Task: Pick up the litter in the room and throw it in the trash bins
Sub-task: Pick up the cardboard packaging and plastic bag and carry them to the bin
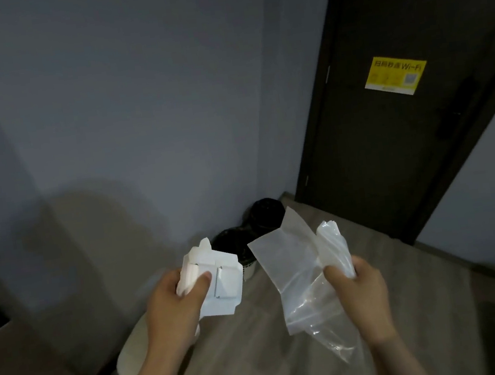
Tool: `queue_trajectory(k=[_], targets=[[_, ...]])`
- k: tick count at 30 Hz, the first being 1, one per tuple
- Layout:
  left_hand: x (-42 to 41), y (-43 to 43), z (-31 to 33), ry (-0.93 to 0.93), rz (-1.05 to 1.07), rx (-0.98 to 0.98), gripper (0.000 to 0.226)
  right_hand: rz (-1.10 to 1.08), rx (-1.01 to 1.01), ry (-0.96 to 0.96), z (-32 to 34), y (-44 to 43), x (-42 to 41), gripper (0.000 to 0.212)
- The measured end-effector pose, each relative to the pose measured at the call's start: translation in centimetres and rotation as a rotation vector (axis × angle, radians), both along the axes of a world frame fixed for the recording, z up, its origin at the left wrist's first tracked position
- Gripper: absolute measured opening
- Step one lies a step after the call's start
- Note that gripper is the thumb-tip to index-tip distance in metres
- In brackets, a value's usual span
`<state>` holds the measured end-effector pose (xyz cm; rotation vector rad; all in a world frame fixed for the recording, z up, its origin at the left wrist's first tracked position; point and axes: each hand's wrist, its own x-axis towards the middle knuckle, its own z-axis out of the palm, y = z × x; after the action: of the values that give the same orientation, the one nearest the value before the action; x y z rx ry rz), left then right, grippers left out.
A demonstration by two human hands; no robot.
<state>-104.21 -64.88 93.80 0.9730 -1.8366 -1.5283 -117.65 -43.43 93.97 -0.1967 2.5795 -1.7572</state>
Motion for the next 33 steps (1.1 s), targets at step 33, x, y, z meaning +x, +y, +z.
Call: queue_trajectory(k=[33], targets=[[-46.8, -27.8, -12.4, -0.4, 0.033, -0.062, 0.017, 0.121, 0.334, -0.251, -12.8, -27.8, -50.4, 0.022]])
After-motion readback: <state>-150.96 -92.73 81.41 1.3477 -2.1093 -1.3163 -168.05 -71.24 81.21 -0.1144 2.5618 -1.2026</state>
